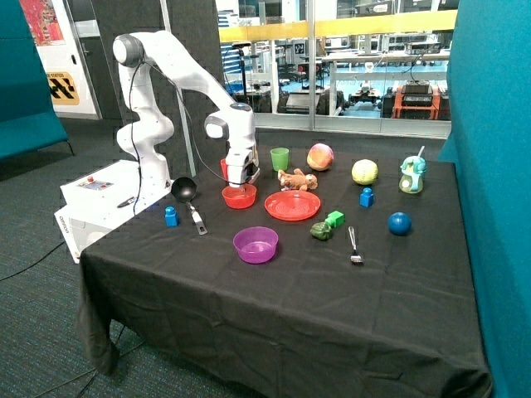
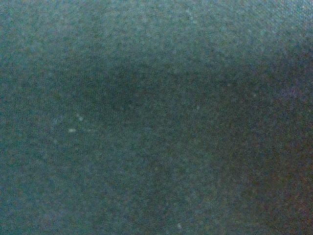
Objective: Place the bowl on the plate and the cup in the bowl matching the color
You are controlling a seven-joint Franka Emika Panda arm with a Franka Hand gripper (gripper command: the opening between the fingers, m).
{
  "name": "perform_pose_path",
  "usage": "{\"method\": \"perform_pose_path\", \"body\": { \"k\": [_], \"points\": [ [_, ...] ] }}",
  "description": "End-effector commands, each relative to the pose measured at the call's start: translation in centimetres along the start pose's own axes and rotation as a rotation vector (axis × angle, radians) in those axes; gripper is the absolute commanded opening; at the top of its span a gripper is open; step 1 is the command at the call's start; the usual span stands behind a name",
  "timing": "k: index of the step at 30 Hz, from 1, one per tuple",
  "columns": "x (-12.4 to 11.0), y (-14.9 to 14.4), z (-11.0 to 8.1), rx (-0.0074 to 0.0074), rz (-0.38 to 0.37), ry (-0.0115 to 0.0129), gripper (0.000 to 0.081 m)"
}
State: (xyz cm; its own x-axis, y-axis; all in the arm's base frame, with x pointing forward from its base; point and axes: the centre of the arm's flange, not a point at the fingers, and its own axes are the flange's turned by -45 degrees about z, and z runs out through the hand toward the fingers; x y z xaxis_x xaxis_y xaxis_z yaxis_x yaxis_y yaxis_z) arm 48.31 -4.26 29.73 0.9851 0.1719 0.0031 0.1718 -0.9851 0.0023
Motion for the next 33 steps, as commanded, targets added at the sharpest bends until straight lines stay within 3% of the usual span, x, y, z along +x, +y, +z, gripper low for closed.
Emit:
{"method": "perform_pose_path", "body": {
  "k": [1,13,33],
  "points": [
    [-0.2,0.6,0.0,0.0023,0.010,-0.0031,0.0002],
    [-1.8,0.8,0.5,0.0022,0.016,-0.0031,0.0000],
    [-1.3,0.4,0.8,0.0023,0.000,-0.0031,0.0000]
  ]
}}
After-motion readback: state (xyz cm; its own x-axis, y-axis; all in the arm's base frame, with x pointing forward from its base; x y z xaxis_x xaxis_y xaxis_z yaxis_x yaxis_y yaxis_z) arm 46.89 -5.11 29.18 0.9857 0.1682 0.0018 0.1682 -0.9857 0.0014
